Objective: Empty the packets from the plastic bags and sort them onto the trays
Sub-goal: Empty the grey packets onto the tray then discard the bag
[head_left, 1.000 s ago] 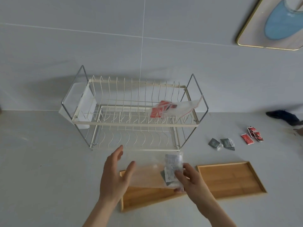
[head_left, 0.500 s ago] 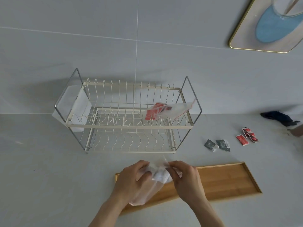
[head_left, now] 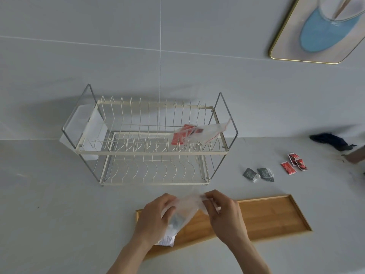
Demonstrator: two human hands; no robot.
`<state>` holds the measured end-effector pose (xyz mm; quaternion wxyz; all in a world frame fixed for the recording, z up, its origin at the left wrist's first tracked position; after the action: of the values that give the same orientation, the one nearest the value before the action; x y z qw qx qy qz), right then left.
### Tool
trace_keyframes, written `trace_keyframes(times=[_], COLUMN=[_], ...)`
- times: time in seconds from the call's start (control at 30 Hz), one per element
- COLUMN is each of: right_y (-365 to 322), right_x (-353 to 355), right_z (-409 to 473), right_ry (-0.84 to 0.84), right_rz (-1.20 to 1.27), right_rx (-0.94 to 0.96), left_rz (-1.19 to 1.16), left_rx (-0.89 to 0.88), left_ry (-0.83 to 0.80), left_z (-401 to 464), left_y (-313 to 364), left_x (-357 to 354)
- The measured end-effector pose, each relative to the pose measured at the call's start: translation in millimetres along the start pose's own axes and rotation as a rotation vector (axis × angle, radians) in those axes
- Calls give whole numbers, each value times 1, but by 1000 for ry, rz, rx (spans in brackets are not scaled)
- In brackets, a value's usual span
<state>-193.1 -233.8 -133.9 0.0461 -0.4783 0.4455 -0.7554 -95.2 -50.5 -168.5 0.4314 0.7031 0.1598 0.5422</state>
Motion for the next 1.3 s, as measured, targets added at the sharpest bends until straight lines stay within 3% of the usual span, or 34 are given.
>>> trace_keyframes(times=[0.27,0.43,1.03,1.2,1.3], right_y=[-2,-6,-26,-18,-9], right_x=[20,33,50,51,45], right_z=[8,16,17,20,19], right_ry=[-54,85,131,175,117], right_rz=[-56,-135,-179,-97,183], right_rx=[61,166,311,141,-184], left_rz=[72,37,4,-107,-419], left_rx=[44,41,53,97,279], left_ry=[-21,-15,5,172,190], left_z=[-1,-1,-3,2,-1], left_y=[-15,-11,-5,-6,-7], left_x=[-13,-22,-18,-19,-9])
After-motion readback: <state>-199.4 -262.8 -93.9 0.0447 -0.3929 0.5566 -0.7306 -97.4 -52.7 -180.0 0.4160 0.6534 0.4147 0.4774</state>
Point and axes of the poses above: each hand's wrist, its own z-axis towards the middle knuckle, its own x-axis out of the back of the hand, y = z × x, the point moved 2 cm from there along z, towards the middle knuckle, and after that the axes turned 11 degrees about y, right-handed, at the moved point
